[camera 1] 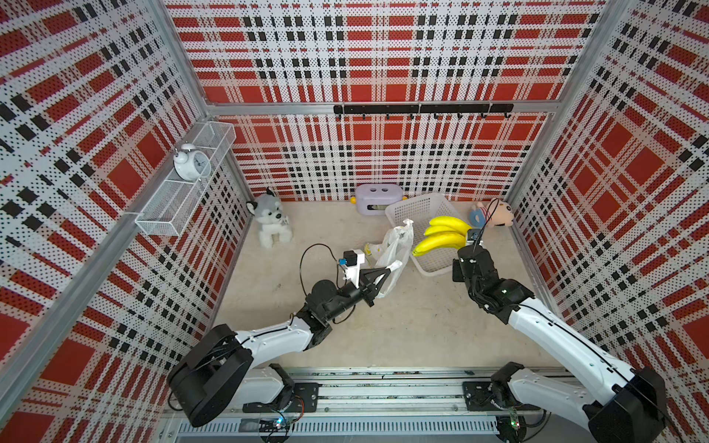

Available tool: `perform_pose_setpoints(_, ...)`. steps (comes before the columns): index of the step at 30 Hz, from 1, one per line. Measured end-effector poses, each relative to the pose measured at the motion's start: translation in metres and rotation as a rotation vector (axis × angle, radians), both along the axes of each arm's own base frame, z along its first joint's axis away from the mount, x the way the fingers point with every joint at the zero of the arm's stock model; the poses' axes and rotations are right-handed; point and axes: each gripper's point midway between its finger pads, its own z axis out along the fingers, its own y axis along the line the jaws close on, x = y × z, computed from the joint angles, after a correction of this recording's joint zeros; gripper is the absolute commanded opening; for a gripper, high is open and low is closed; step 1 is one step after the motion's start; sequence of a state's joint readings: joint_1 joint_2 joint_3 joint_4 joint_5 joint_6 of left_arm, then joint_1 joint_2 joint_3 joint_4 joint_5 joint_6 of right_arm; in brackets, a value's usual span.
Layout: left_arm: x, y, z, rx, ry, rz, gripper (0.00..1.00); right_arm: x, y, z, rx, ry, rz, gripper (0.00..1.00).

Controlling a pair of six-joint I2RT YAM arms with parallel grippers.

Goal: Place the banana into a plastic bag & tie a knot
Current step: Place the banana into the plastic bag.

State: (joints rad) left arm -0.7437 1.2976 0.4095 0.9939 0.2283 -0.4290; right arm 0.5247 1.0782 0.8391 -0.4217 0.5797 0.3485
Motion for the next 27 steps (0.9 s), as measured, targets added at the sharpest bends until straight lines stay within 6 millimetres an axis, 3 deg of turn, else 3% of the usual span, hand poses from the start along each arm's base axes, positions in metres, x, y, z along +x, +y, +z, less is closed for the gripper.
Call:
perform_pose_setpoints(4,-0.003,0.009,-0.015,-0.012,0.018,0.047,0.11,-0.005,0.008,-0.015,0.019,0.040,0.052,0.00)
perform_pose_setpoints(8,-0.003,0.022,-0.010,-0.052,0.011,0.084,0.11,-0.014,0.010,-0.012,0.033,0.019,0.090,0.00)
perform_pose_setpoints(13,-0.006,0.034,0.022,-0.146,-0.045,0.097,0.10,-0.028,0.025,0.012,0.038,-0.085,0.167,0.00)
perform_pose_setpoints(18,-0.010,0.037,0.040,-0.208,-0.063,0.073,0.10,-0.039,0.050,0.033,-0.010,-0.179,0.226,0.00)
perform_pose_setpoints(23,-0.012,0.034,0.056,-0.251,-0.074,0.030,0.10,-0.042,0.055,0.045,-0.109,-0.226,0.179,0.00)
perform_pose_setpoints(27,-0.010,0.036,0.063,-0.281,-0.074,0.008,0.10,-0.045,0.051,0.066,-0.166,-0.287,0.108,0.00)
